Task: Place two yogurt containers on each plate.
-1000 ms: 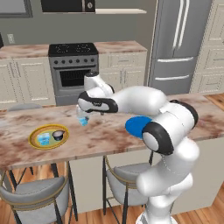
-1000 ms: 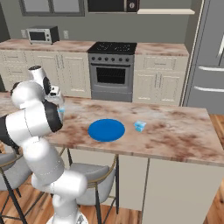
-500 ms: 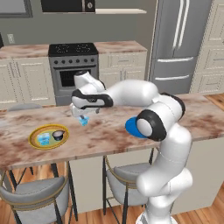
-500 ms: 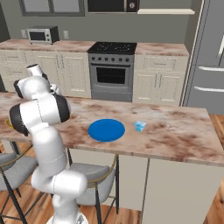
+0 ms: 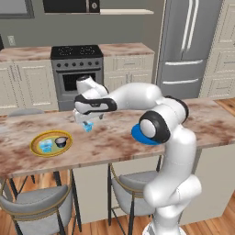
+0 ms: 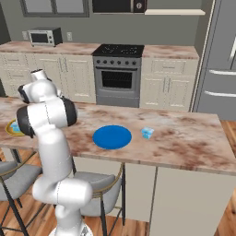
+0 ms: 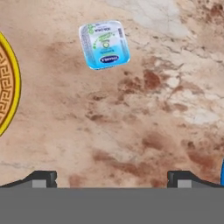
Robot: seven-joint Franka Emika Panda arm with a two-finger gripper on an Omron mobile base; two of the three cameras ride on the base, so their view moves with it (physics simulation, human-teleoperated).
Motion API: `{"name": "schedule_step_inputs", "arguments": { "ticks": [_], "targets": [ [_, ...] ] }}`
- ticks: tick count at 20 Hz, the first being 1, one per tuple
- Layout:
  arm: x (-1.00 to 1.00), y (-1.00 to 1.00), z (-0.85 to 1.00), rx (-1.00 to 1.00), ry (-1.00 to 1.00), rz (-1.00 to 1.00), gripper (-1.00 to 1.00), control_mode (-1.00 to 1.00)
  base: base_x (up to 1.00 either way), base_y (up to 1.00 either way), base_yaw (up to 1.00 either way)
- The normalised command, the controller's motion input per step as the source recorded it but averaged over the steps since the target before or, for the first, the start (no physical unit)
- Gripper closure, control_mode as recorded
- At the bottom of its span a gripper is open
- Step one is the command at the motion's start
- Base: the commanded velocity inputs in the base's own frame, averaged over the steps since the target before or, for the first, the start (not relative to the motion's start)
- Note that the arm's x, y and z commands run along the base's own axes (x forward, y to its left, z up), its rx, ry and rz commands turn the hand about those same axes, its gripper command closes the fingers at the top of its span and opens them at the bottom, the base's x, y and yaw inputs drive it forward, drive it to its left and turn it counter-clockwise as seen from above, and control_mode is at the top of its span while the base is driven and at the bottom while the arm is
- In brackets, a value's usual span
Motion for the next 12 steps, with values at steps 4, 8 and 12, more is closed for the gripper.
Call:
{"name": "schedule_step_inputs", "arguments": {
  "ticks": [4,8,12],
  "targets": [
    [0.17,0.00,-0.22,0.00,0.00,0.00,-1.00,-1.00,0.00,0.00,0.00],
    [0.13,0.00,-0.22,0.00,0.00,0.00,-1.00,-1.00,0.00,0.00,0.00],
    [0.17,0.00,-0.21,0.00,0.00,0.00,-1.00,-1.00,0.00,0.00,0.00]
  ]
}}
